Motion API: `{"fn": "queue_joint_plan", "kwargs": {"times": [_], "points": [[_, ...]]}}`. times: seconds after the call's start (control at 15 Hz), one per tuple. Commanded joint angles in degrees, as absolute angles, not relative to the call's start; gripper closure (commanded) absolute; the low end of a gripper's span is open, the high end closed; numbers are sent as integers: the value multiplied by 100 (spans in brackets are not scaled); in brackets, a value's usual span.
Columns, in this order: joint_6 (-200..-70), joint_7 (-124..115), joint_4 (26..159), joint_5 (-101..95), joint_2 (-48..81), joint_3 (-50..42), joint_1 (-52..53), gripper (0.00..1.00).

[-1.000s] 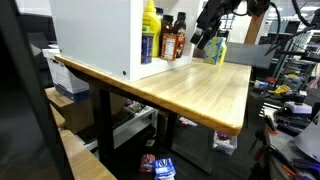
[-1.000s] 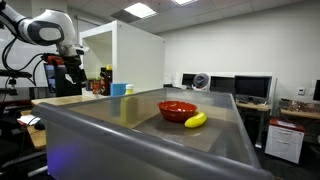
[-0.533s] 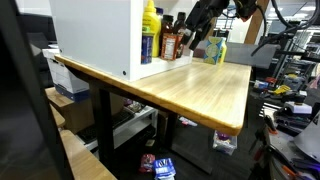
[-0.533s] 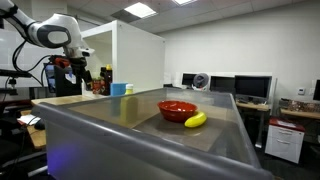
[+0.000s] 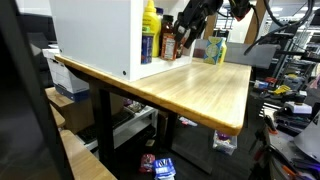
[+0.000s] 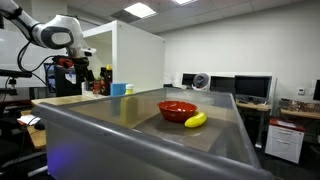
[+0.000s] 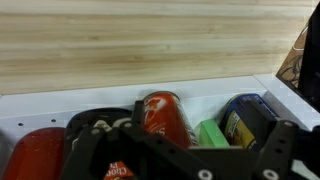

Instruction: Move the red can backwards

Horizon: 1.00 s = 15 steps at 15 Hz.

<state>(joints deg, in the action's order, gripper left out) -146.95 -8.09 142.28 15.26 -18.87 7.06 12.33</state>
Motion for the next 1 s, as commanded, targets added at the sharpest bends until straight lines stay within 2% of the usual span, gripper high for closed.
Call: {"fn": "queue_joint_plan", "kwargs": {"times": [0.0,0.93], "points": [[-14837,-762,14179,1561,-1782,758,1207,0],[-14931,-969,14374,1245,-2205,942,1097,0]]}}
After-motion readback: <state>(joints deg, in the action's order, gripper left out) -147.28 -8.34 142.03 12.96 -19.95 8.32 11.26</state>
